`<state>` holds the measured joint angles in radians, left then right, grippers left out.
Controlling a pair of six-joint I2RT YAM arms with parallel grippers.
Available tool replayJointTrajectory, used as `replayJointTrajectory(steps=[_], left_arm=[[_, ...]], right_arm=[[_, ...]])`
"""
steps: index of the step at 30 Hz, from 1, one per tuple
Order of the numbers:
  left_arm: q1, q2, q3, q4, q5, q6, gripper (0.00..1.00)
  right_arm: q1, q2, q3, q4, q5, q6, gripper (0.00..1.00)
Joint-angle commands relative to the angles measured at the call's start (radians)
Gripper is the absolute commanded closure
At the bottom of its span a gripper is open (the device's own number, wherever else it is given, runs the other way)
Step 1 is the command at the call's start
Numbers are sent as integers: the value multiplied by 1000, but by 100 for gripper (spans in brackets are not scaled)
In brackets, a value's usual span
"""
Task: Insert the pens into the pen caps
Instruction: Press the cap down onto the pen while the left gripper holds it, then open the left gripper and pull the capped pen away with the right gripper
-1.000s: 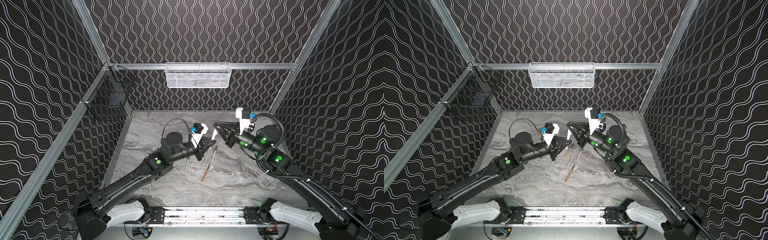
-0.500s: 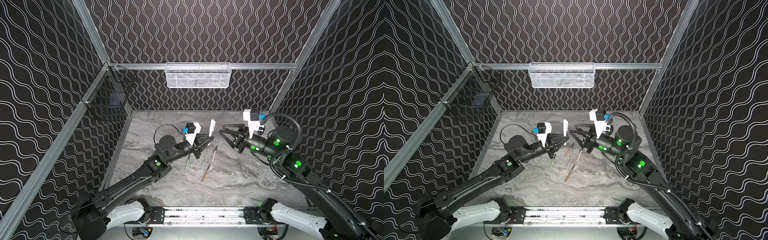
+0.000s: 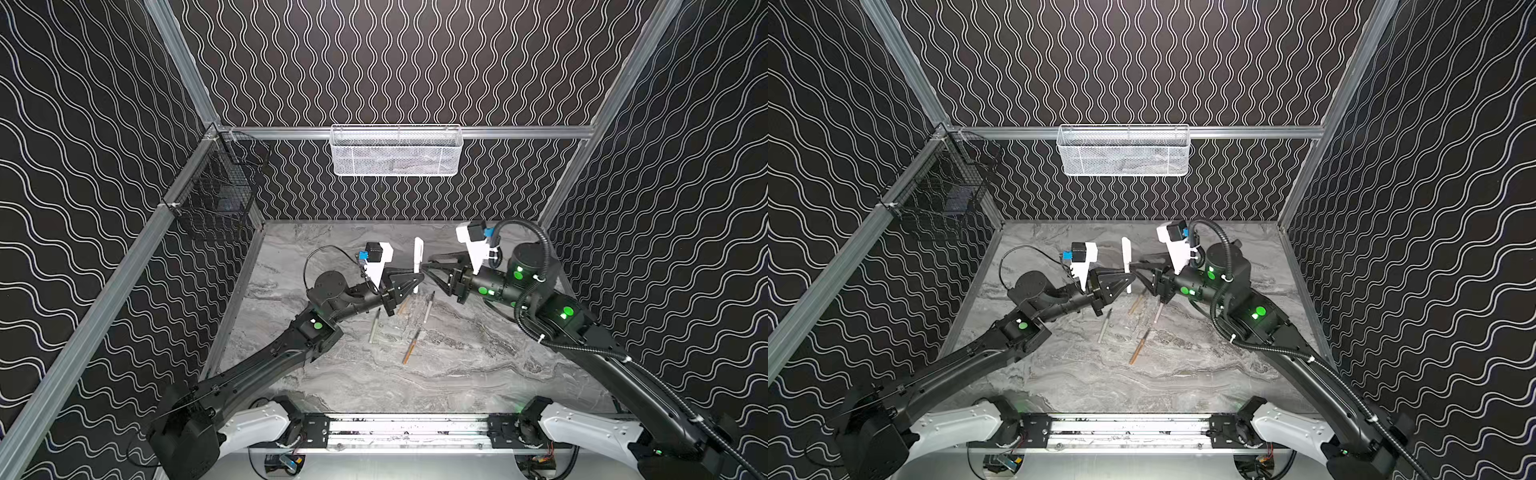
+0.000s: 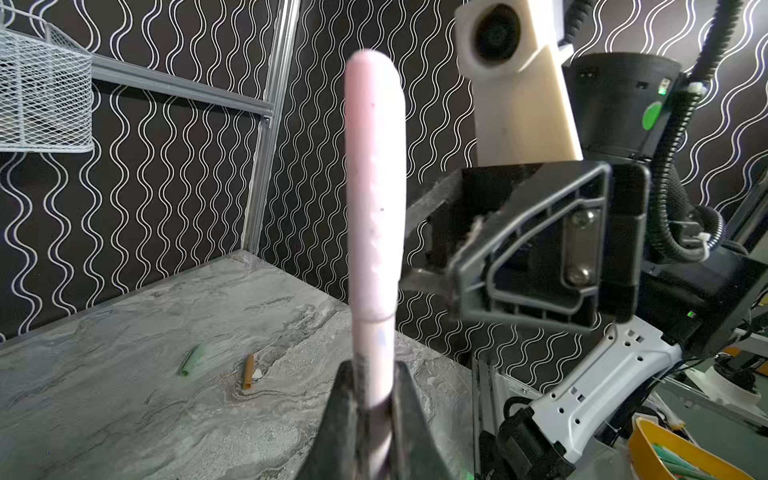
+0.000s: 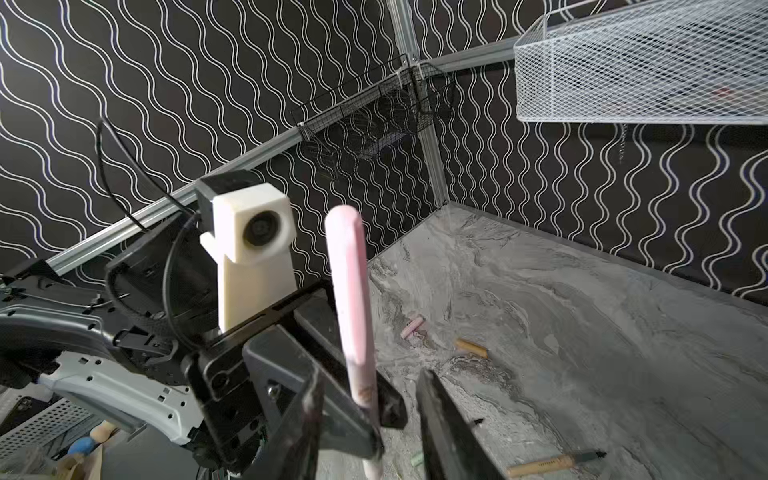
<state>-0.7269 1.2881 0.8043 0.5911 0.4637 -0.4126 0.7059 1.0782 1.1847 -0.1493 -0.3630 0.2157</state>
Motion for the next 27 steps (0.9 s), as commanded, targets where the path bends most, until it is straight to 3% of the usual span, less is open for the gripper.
replayJointTrajectory(steps=[1, 16, 20, 23, 27], left_arm=[[1, -2, -1, 39, 9, 0, 100], [1, 10, -7, 60, 25, -25, 100], [1, -2, -5, 25, -24, -21, 51], [1, -20, -7, -20, -85, -9, 23], [0, -51, -11, -74, -183, 13, 14]], right_arm=[[7, 24, 13, 46, -39, -12, 61], [18, 64, 3, 112, -68, 15, 91], [18, 54, -2, 140, -18, 21, 93], [18, 55, 17, 158, 49, 21, 93], [2, 80, 101, 157, 187, 7, 94]])
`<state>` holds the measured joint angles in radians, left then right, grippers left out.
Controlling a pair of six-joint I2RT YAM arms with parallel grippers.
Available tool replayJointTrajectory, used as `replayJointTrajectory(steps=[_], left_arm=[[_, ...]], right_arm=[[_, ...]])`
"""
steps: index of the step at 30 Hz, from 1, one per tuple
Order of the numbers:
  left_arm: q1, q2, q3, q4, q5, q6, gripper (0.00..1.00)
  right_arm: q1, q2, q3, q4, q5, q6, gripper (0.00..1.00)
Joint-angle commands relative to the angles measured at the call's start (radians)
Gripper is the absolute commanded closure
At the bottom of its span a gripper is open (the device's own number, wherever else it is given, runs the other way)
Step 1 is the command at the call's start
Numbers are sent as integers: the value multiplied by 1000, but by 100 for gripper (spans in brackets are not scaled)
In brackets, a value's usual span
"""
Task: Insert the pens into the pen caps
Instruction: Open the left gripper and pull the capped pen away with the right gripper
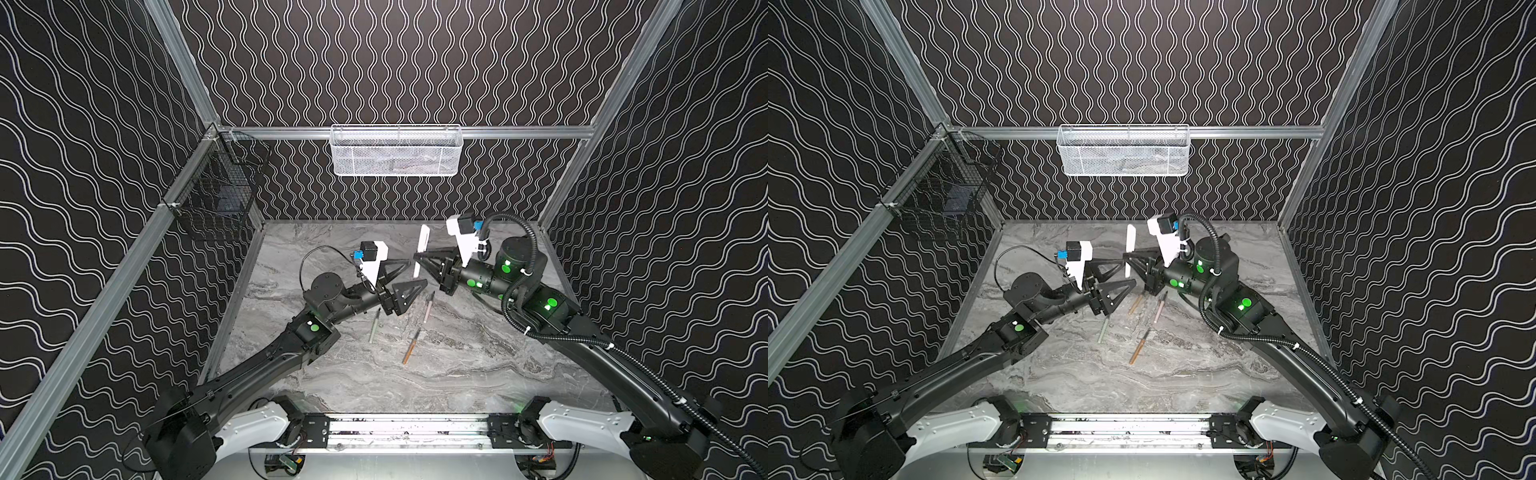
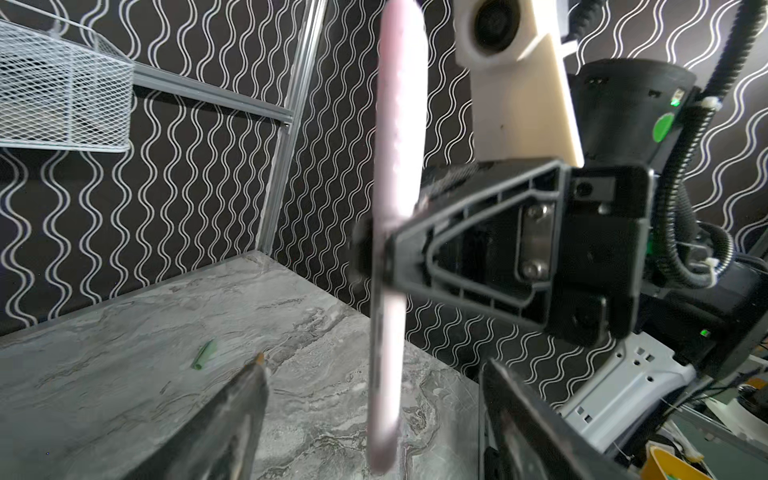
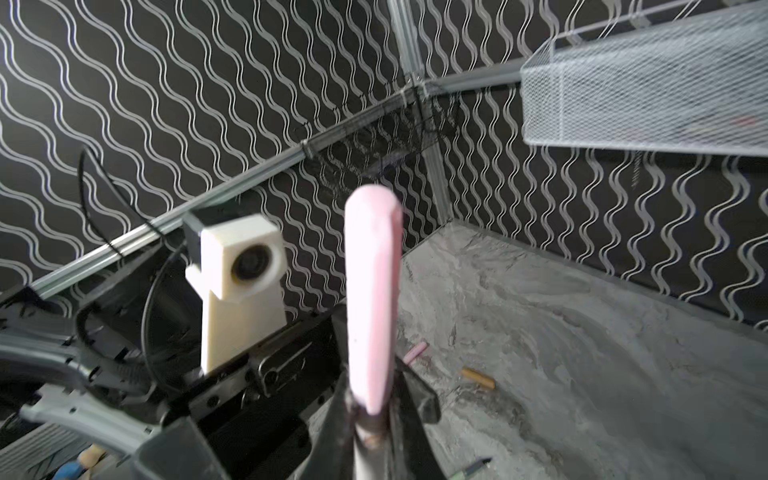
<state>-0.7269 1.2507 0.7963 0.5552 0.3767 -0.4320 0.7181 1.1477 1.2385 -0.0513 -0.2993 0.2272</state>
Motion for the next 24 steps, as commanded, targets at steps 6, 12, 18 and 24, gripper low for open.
replayJointTrajectory(steps=[6, 12, 18, 24], left_arm=[[1, -68, 36, -264, -432, 45, 14], [1, -32, 151, -547, -726, 41, 12], [7, -32, 155, -548, -714, 40, 12], [7, -39, 147, -535, -712, 49, 13]], right_arm=[[-210, 98, 126, -40, 130, 86, 95], [-348, 266, 81, -271, 142, 78, 93], [-375, 519, 79, -463, 194, 4, 92], [-377, 701, 85, -499, 249, -26, 91]])
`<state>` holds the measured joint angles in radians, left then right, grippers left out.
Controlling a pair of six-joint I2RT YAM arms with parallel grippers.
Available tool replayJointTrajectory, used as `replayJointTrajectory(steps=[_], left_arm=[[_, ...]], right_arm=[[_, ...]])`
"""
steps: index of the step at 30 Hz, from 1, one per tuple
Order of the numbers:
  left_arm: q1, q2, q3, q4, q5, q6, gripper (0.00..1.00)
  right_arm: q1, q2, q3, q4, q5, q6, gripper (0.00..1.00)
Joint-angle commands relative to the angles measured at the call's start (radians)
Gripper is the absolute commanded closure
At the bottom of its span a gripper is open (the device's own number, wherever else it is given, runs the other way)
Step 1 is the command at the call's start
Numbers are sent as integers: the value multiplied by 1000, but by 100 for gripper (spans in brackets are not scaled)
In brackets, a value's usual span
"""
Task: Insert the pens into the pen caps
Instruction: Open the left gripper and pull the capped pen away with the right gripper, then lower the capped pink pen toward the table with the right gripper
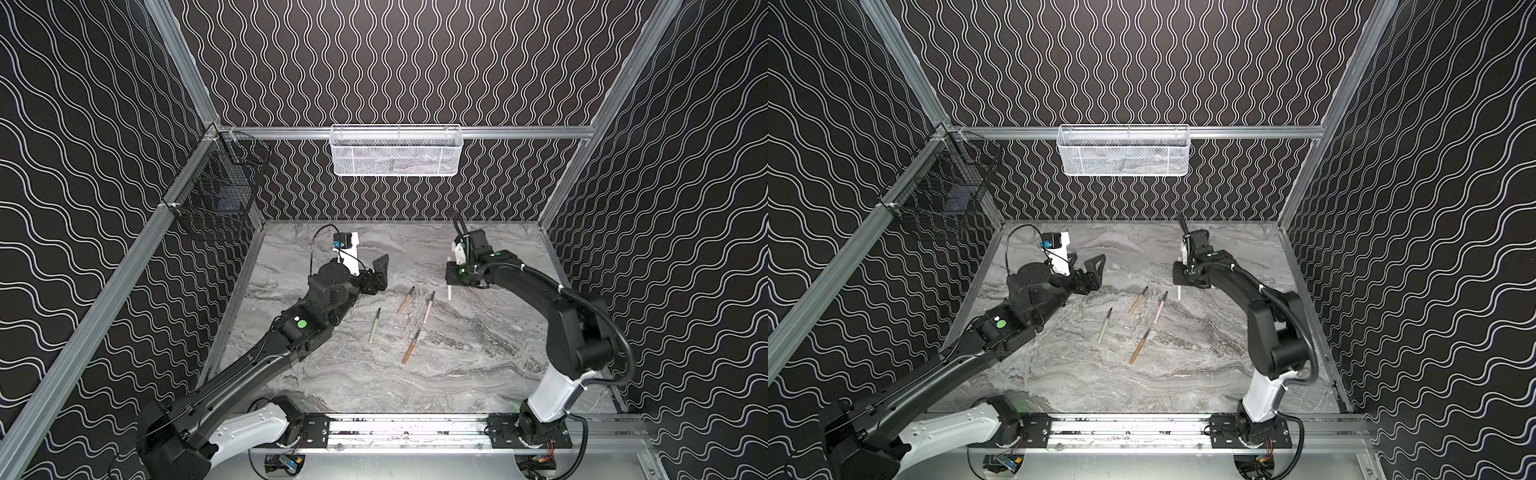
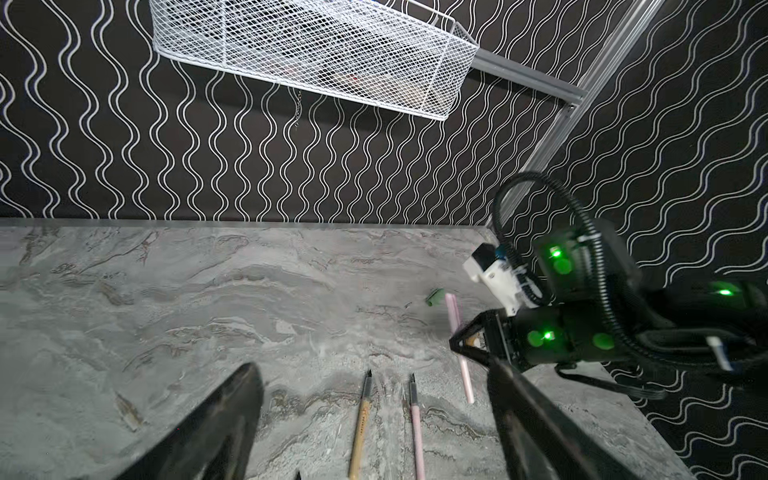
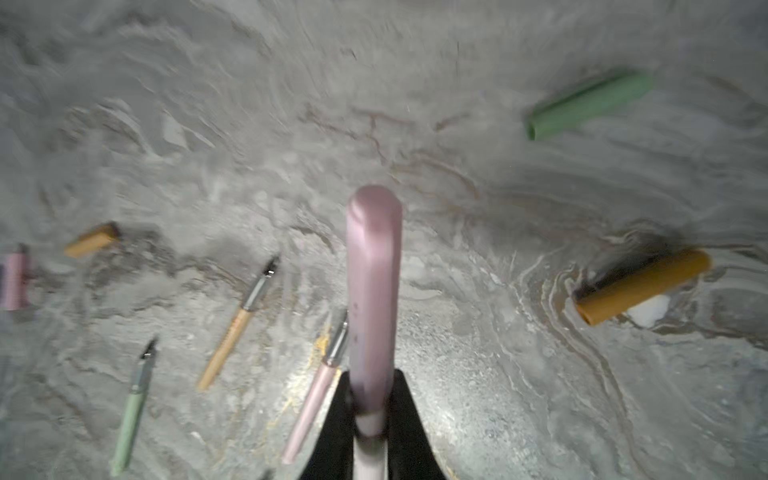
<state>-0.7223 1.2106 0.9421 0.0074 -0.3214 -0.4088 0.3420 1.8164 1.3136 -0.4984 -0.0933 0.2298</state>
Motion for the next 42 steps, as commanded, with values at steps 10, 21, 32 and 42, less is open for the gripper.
replayJointTrajectory(steps=[10, 21, 32, 42], left_arm=[[3, 2, 0, 12, -30, 41, 13], [2, 0, -2, 16, -44, 62, 13], [17, 21, 18, -15, -94, 95, 11], [165, 132, 125, -177, -136, 70, 12]], right_arm=[[-3, 184, 48, -73, 79, -27, 87], [-5, 227, 81, -76, 67, -7, 80], [-5, 138, 92, -76, -5, 9, 71], [0, -159, -12, 11, 10, 48, 66]])
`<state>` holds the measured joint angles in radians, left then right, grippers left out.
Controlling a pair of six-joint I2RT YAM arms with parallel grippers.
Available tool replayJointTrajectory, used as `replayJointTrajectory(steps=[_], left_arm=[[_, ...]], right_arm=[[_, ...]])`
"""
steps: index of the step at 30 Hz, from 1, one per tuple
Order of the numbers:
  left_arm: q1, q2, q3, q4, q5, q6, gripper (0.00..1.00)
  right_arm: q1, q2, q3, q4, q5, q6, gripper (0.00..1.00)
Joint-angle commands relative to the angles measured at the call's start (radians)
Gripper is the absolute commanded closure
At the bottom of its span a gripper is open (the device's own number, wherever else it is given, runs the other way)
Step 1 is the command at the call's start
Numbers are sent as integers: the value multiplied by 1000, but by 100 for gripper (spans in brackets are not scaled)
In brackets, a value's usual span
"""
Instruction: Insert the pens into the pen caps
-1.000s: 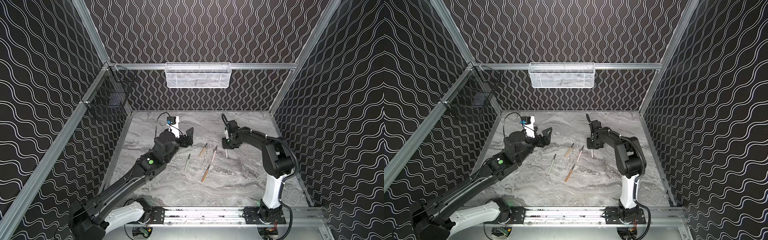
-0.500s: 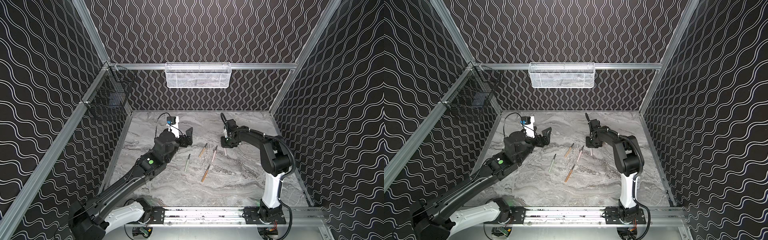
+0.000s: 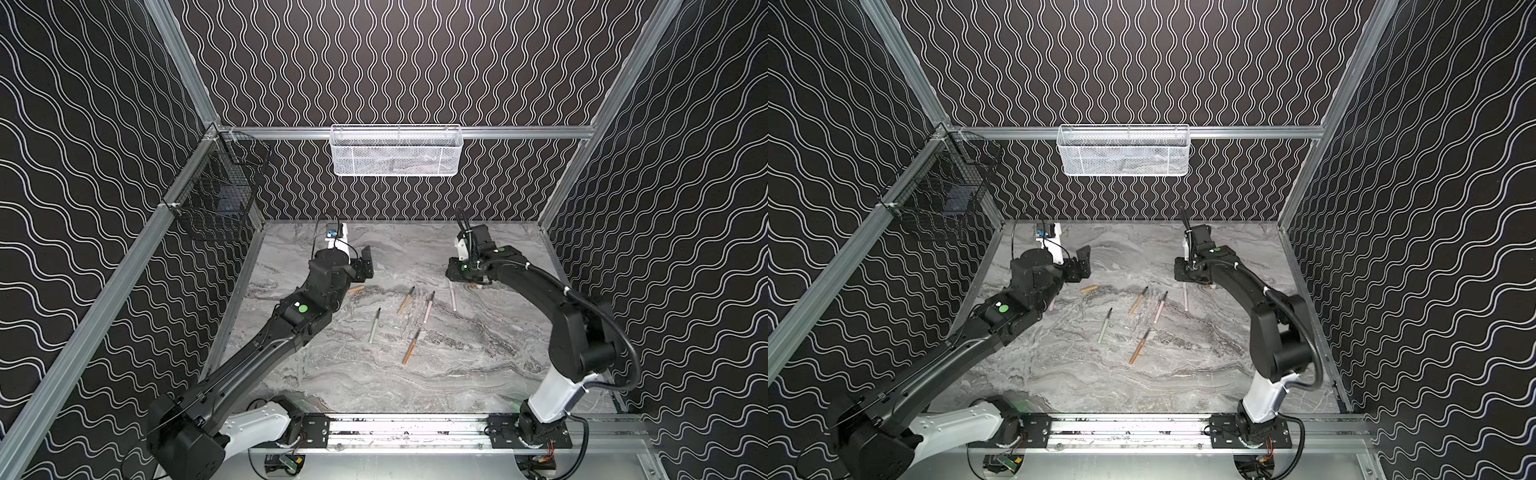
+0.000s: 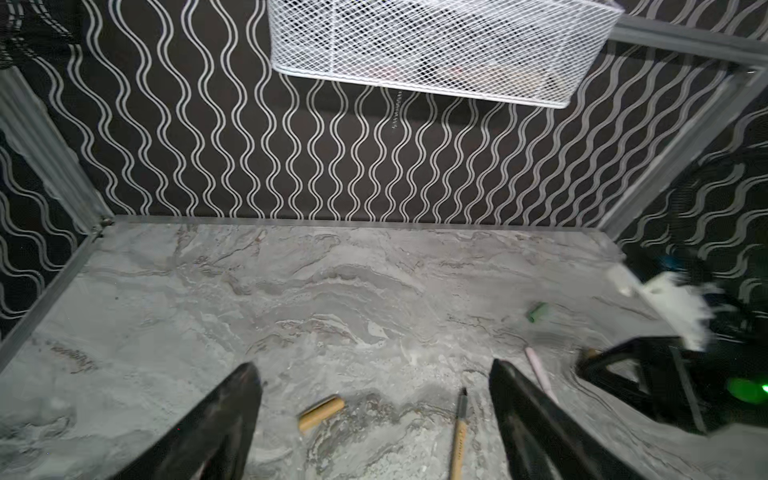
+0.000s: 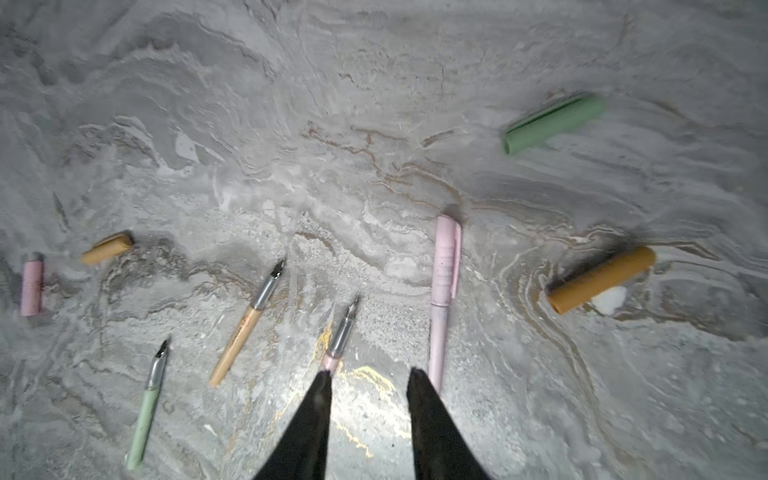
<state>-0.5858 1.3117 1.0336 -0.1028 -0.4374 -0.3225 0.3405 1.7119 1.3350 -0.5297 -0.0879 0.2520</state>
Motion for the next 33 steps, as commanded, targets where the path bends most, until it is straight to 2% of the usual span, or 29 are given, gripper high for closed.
replayJointTrajectory(steps=[1, 4, 6, 9, 12, 15, 17, 19, 26, 33], left_arm=[[56, 52, 51, -95, -5, -30, 13], [182, 112, 75, -201, 111, -111, 17], [268, 160, 81, -249, 174, -120, 21], [364, 258, 117, -343, 226, -69, 26], [431, 379, 164, -450, 282, -17, 36], [450, 484, 175, -491, 267, 53, 50], [455, 549, 188, -520, 252, 78, 54], [455, 593, 198, -543, 294, 103, 60], [437, 662, 179, -538, 303, 145, 66], [413, 720, 203, -545, 256, 160, 74]], right_arm=[[3, -85, -60, 64, 6, 31, 66], [3, -161, -129, 131, 3, 49, 66], [3, -196, -168, 172, -17, 60, 67], [2, -233, -207, 228, -46, 70, 68], [2, -250, -208, 234, -68, 75, 70], [3, -283, -228, 258, -72, 79, 71], [6, -304, -242, 275, -73, 81, 72], [10, -321, -247, 277, -72, 81, 72], [24, -337, -260, 290, -62, 76, 72], [35, -335, -258, 284, -54, 68, 73]])
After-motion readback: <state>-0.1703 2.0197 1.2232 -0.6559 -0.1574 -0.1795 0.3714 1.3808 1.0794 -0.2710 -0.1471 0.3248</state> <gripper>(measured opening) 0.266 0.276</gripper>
